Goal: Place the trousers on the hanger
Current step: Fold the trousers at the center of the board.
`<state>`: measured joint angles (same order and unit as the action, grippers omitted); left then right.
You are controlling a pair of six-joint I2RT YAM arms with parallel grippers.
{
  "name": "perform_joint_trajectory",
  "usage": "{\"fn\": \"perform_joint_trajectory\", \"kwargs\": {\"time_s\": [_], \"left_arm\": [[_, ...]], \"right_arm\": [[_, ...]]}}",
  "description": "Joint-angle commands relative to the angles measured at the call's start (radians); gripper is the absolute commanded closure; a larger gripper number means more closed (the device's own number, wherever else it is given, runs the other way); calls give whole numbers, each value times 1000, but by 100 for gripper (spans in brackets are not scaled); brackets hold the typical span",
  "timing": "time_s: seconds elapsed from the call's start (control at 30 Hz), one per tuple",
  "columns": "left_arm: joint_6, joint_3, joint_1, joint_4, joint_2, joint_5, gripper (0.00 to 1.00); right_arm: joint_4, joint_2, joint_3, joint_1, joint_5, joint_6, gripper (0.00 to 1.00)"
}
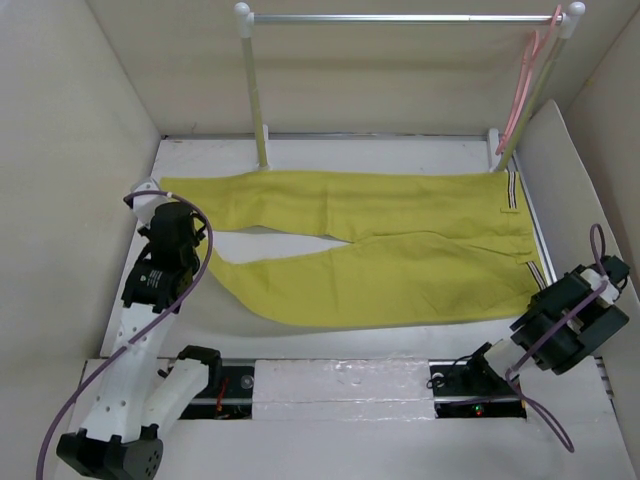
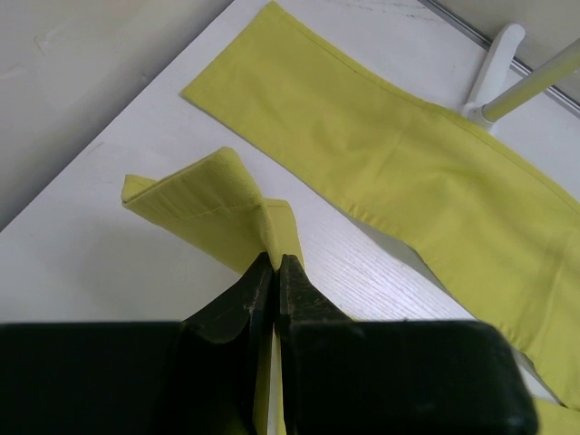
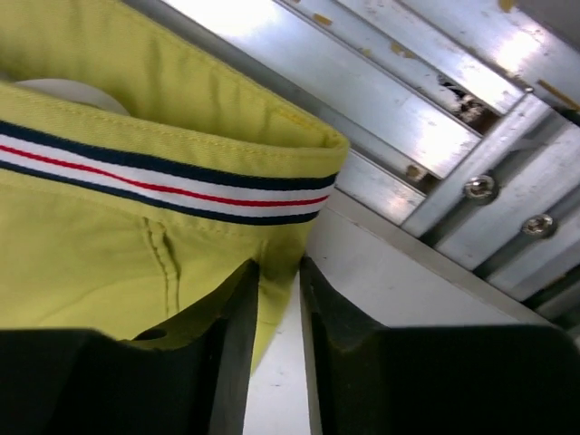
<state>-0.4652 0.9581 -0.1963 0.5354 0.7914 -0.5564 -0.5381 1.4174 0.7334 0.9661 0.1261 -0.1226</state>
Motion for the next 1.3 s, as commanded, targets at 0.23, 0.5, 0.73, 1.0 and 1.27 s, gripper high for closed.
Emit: {"fn": "perform_joint_trajectory", "kwargs": {"time_s": [0.23,0.5,0.73,1.0,1.27], "left_arm": [[-35,99,49,-78,109,-43,100],[-17,180,92,-155,262,-166,100],[-9,149,125,-181,380,-278,100],[34,292,126,-169,624,-395,100],[104,485,126,-146,876,-488,100]], "right_arm": [[-48,-116,138,-116,-25,-3,100],[-167,13,551,-315,-192,-60,100],[-238,225,859,-401,-217,-29,100],[-217,454,1165,-497,-180,-25,100],[-270,753,1478,-537,-168,-23,100]]}}
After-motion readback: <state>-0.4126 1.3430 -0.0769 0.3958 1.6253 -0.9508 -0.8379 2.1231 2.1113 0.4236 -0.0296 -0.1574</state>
